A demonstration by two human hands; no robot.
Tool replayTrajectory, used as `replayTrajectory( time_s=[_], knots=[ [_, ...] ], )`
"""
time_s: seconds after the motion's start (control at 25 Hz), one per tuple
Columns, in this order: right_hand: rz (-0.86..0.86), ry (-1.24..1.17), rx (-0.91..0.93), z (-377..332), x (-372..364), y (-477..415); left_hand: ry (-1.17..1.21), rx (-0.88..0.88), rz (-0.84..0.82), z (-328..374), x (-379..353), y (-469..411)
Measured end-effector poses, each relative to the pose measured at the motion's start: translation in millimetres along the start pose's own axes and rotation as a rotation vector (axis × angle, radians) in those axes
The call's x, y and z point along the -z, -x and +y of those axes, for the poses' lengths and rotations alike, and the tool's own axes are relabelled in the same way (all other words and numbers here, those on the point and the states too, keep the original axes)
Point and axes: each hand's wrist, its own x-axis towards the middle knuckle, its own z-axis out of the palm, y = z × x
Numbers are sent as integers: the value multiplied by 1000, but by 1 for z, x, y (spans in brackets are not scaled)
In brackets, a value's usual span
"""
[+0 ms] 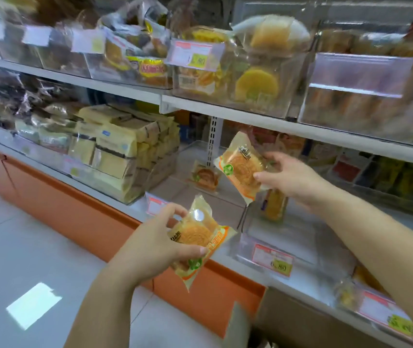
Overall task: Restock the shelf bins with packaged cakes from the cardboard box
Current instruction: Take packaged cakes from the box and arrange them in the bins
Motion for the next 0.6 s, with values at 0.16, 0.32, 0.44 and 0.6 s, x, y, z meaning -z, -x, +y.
replayTrajectory(
  time_s=[0.16, 0.32, 0.44, 0.6],
  knots=[
    [-117, 463, -149, -14, -48, -95, -149, -38, 106, -27, 13, -27],
    [-291, 305, -400, 11, -93, -157, -194, -75, 164, -48, 23, -35],
    [-370, 223, -429, 20, -128, -172, -217, -80, 139, -57, 29, -39],
    [-363, 149, -397, 25, -153, -174, -185, -115, 115, -58, 25, -45]
  ],
)
